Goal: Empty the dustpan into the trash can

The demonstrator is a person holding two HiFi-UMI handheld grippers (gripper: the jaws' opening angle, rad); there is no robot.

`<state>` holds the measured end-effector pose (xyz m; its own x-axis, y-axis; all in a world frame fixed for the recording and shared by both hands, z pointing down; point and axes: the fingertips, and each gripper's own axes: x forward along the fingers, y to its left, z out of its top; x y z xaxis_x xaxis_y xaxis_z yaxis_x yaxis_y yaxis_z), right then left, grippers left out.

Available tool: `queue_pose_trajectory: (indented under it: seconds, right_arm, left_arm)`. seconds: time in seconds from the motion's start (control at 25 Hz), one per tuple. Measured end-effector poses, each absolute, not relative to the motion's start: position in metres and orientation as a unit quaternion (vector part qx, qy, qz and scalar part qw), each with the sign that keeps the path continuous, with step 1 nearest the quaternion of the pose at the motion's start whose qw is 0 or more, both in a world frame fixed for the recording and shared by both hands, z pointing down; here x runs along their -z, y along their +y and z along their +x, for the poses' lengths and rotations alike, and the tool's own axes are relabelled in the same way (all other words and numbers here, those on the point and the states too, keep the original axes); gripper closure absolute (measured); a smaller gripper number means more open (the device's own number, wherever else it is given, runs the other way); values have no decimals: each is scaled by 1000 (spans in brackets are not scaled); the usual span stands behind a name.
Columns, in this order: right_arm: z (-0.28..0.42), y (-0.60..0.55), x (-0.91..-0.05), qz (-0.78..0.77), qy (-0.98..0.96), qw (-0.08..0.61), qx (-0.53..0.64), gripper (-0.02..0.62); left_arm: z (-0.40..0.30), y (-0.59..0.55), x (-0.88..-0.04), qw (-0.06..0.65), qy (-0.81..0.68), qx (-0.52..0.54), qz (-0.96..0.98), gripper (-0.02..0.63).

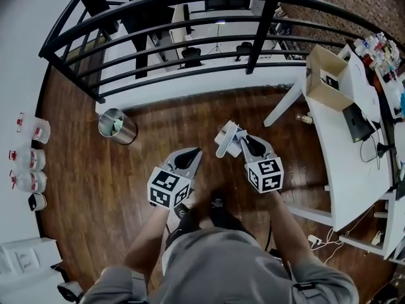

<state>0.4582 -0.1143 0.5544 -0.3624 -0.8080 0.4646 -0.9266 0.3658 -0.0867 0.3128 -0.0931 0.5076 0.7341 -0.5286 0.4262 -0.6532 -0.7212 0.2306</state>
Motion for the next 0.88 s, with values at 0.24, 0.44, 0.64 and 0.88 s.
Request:
queue_pose_trajectory:
  seconds: [0.24, 0.44, 0.64, 0.88]
  right_arm:
    - [460, -135, -611, 505, -811, 229, -185, 408]
    - [451, -155, -653, 469, -832, 246, -166, 324]
    - [440, -181, -659, 439, -853, 241, -149, 316]
    - [433, -177, -659, 449, -848, 235, -155, 316]
  left_arm:
    - [318, -106, -532, 198, -315, -189, 909, 601]
    - [319, -110, -562, 230, -330, -208, 892, 601]
    - [308, -110, -573, 244, -357, -209, 877, 601]
    - [285, -105, -578, 256, -377, -214, 864, 601]
